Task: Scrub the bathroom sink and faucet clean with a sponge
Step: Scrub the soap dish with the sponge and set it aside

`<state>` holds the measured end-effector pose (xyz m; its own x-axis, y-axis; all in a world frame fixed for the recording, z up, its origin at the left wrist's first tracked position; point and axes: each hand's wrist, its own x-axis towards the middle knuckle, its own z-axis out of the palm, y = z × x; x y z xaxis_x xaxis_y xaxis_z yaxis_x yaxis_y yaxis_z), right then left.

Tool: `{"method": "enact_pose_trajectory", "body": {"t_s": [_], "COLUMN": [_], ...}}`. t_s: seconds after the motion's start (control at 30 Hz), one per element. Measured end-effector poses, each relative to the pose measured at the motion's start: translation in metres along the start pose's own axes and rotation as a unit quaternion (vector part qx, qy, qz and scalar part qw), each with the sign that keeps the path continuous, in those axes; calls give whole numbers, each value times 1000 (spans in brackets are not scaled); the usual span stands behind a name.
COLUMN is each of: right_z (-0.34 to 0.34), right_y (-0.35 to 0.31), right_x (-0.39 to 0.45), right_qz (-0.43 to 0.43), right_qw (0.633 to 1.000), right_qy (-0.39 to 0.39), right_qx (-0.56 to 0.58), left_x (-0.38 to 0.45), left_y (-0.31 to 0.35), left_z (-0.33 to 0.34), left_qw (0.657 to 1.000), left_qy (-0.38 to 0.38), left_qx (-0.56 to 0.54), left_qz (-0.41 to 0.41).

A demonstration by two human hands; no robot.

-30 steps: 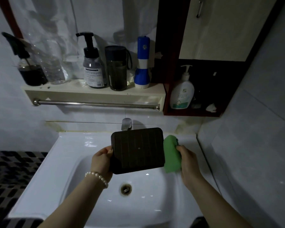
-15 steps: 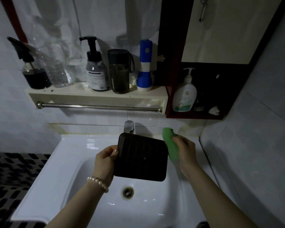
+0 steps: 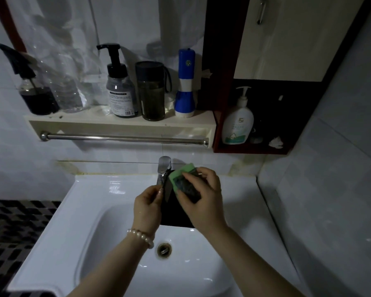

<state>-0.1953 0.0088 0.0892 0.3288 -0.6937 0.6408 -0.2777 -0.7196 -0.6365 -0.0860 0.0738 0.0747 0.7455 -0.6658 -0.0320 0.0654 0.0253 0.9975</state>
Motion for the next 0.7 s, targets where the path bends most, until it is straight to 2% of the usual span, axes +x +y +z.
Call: {"method": "enact_pose_trajectory", "body": {"t_s": [0.07, 0.17, 0.23, 0.33, 0.4, 0.47, 0.53, 0.6, 0.63, 0.7], "right_z": [8, 18, 15, -2, -16, -32, -50, -61, -64, -66], "right_y": [-4, -3, 6, 35, 56, 72, 81, 81, 79, 70], "right_x": [-11, -34, -41, -41, -36, -32, -28, -26, -28, -31], "right_qz": [-46, -110, -113, -31, 87, 228, 392, 538, 587, 644], "right_qw": [998, 986, 979, 982, 986, 972, 917, 812, 758, 680], "right_qy": [-7, -70, -106, -102, -68, -26, 25, 39, 35, 31], "right_qx": [-39, -103, -130, -154, -123, -54, 64, 222, 281, 349], "left_x": [0, 0, -2, 4, 9, 12, 10, 7, 5, -2], "left_y": [0, -4, -8, -12, -13, -14, -11, -10, -10, -12], "left_z": [2, 1, -2, -13, -21, -29, -31, -28, -26, -22], "left_qw": [997, 981, 970, 965, 968, 971, 978, 987, 993, 994], "left_qy": [26, 44, 43, 53, 59, 71, 82, 82, 82, 80], "left_qx": [-54, -128, -156, -164, -151, -148, -141, -112, -79, 21], "left_qz": [-55, -141, -180, -199, -193, -171, -133, -77, -41, 67]}}
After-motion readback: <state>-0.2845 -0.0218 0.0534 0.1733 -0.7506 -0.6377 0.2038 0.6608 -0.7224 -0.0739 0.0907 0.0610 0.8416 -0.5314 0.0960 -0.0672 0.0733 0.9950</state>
